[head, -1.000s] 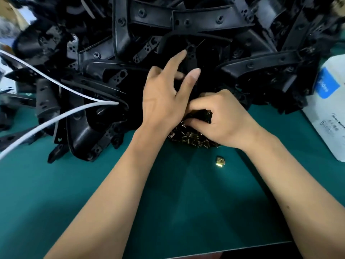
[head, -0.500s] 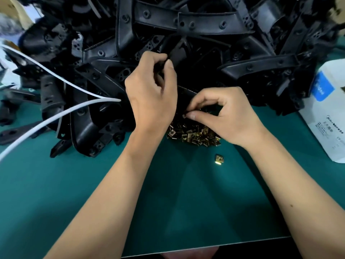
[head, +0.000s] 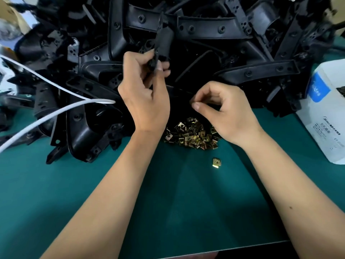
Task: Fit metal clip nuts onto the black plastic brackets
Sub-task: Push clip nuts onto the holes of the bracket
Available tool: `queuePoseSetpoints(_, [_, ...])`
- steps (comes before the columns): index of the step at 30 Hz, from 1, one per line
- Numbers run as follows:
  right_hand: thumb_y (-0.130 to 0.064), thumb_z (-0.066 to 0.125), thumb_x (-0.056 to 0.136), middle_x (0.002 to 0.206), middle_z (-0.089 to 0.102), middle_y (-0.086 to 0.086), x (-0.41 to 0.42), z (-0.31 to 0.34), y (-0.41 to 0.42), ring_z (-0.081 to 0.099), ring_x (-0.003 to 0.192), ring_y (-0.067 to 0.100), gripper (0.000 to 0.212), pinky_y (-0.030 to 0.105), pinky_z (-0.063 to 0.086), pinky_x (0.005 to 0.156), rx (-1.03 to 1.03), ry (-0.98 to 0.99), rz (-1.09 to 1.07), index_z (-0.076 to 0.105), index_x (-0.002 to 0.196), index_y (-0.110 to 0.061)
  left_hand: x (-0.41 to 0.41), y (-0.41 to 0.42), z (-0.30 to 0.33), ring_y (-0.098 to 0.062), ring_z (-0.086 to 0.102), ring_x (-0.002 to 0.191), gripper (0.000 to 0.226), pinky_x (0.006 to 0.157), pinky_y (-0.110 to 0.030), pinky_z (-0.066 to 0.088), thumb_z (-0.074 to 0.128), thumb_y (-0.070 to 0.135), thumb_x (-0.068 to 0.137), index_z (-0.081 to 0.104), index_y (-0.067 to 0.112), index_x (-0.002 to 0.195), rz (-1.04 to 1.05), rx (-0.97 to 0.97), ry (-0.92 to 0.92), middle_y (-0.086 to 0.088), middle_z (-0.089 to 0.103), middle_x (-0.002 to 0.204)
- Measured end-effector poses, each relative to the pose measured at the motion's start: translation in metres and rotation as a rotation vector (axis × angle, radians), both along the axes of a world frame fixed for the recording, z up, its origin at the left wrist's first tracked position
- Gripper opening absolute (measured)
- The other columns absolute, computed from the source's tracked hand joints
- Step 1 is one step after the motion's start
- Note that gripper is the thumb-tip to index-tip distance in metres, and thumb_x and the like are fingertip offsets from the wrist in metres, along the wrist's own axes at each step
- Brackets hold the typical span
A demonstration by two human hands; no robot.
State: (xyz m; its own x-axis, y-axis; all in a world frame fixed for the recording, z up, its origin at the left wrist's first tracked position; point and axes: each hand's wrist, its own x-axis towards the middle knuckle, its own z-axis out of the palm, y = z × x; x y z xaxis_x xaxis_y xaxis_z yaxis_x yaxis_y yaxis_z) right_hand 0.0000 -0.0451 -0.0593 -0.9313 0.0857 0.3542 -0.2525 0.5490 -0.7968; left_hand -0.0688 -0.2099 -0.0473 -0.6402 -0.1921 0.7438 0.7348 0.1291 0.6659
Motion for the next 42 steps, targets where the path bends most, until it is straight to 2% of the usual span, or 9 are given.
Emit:
queuePoseSetpoints(6, [-0.010,0.074,0.093,0.091,0.075,-0.003,-0.006,0.000,0.000,0.071,0.087,0.010,0.006,0.031,0.056,0.080,-0.083,0.020,-0.069,0.070,0.093,-0.014,0.004,-0.005,0.024,-0.027,0.075,0.092,0.032,0.081,-0.039,0.062,0.054,-0.018,0.094,0.049,0.011,0.106,-0.082,0.035,0.246,-0.015,0.066,0.105])
queuePoseSetpoints(11, [0.003,0.062,0.092,0.080,0.065,0.001,-0.002,0.013,0.007,0.060,0.075,0.013,0.018,0.024,0.046,0.067,-0.992,-0.032,0.196,0.062,0.104,-0.011,0.011,0.009,0.001,-0.029,0.070,0.090,0.019,0.081,-0.026,0.054,0.055,-0.024,0.079,0.066,-0.010,0.087,-0.030,-0.458,0.334,-0.018,0.073,0.100])
queuePoseSetpoints(14, [-0.002,0.060,0.094,0.082,0.064,0.004,0.000,0.016,0.009,0.053,0.071,0.011,0.014,0.022,0.044,0.068,-1.122,-0.132,0.273,0.067,0.090,-0.014,0.014,0.016,-0.004,-0.030,0.062,0.080,0.020,0.068,-0.039,0.052,0.056,-0.021,0.073,0.063,-0.008,0.086,-0.030,-0.513,0.262,-0.016,0.067,0.093])
queuePoseSetpoints(21, [0.002,0.063,0.096,0.077,0.068,0.006,-0.003,0.015,-0.001,0.053,0.070,0.013,0.013,0.024,0.047,0.069,-0.945,-0.107,0.096,0.071,0.091,-0.008,0.012,0.013,-0.007,-0.020,0.048,0.071,0.018,0.062,-0.027,0.040,0.073,0.003,0.079,0.055,0.002,0.083,0.002,-0.607,0.081,-0.006,0.056,0.086])
queuePoseSetpoints(27, [-0.007,0.066,0.099,0.073,0.057,0.007,-0.008,0.011,-0.022,0.046,0.069,0.016,0.018,0.030,0.040,0.067,-0.793,-0.004,-0.030,0.066,0.081,-0.007,0.012,0.009,-0.003,-0.022,0.046,0.067,0.024,0.057,-0.034,0.040,0.076,0.007,0.077,0.053,0.003,0.078,0.023,-0.641,0.058,-0.007,0.054,0.083])
queuePoseSetpoints(31, [-0.007,0.062,0.102,0.072,0.056,0.000,-0.009,0.013,-0.016,0.051,0.072,0.011,0.025,0.028,0.044,0.071,-1.000,0.019,-0.015,0.065,0.077,-0.011,0.023,0.004,0.005,-0.026,0.057,0.087,0.027,0.079,-0.034,0.047,0.071,0.027,0.093,0.069,0.001,0.100,-0.011,-0.648,0.218,-0.012,0.063,0.099])
queuePoseSetpoints(35, [-0.005,0.059,0.103,0.068,0.053,0.000,-0.013,0.016,-0.014,0.049,0.067,0.011,0.029,0.027,0.042,0.068,-0.989,0.004,0.041,0.058,0.075,-0.010,0.026,-0.002,0.022,-0.034,0.057,0.105,0.028,0.096,-0.031,0.040,0.065,0.013,0.085,0.073,0.002,0.109,0.236,-0.636,0.378,-0.017,0.065,0.116])
queuePoseSetpoints(39, [-0.001,0.058,0.102,0.067,0.049,0.001,-0.015,0.017,-0.018,0.046,0.067,0.012,0.028,0.027,0.038,0.066,-0.797,-0.088,0.187,0.055,0.075,-0.006,0.026,-0.010,0.030,-0.035,0.052,0.130,0.062,0.113,-0.046,0.037,0.057,0.009,0.071,0.066,0.010,0.133,0.309,-0.896,0.213,-0.009,0.062,0.136])
queuePoseSetpoints(42, [0.000,0.058,0.102,0.070,0.050,0.004,-0.015,0.016,-0.023,0.046,0.069,0.013,0.028,0.028,0.036,0.068,-0.734,-0.143,0.226,0.056,0.074,-0.005,0.025,-0.015,0.029,-0.031,0.056,0.125,0.060,0.117,-0.046,0.032,0.046,0.022,0.083,0.060,0.019,0.141,0.266,-0.995,0.036,-0.004,0.065,0.130])
